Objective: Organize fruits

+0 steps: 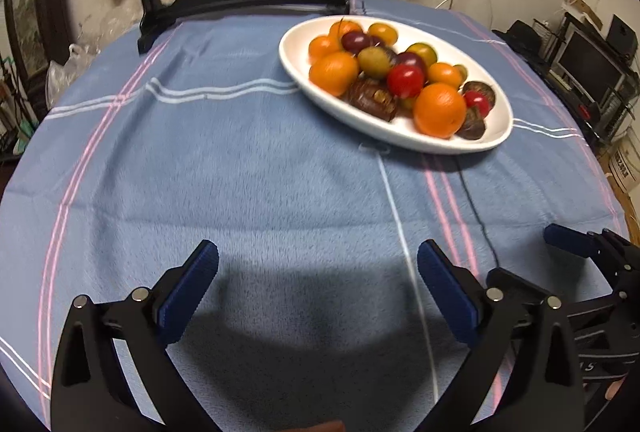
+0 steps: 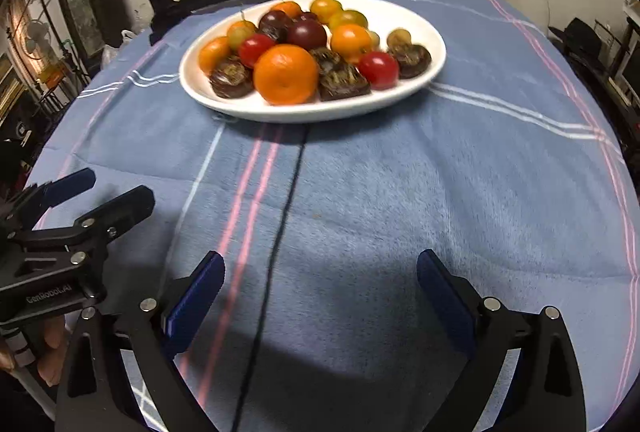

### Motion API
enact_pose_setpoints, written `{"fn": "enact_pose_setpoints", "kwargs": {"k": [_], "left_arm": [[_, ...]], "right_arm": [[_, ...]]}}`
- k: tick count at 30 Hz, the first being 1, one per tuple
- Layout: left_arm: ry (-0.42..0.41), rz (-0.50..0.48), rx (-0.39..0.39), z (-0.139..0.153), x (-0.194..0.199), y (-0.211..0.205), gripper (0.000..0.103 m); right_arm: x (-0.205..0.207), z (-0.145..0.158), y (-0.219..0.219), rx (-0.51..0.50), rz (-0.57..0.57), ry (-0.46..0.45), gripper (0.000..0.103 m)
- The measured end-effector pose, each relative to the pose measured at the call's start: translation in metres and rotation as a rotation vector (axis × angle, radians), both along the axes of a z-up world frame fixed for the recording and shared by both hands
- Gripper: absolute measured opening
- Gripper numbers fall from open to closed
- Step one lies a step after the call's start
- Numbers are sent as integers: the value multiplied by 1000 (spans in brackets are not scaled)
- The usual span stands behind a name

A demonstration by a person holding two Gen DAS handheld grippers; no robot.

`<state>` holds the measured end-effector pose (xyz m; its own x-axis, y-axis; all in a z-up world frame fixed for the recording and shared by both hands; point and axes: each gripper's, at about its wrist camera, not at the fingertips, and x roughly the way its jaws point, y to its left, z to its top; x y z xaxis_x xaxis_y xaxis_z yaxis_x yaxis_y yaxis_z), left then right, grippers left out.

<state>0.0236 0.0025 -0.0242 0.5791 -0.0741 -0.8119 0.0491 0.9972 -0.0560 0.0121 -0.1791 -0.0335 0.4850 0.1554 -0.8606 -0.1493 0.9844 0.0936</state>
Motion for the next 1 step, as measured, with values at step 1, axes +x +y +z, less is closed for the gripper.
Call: {"fn": "enact_pose_setpoints", "kwargs": {"k": [1], "left_arm": [[3,1,4,-3,0,1,98]], "right_arm": [[-1,0,-1,8,-1,-9,99]]}}
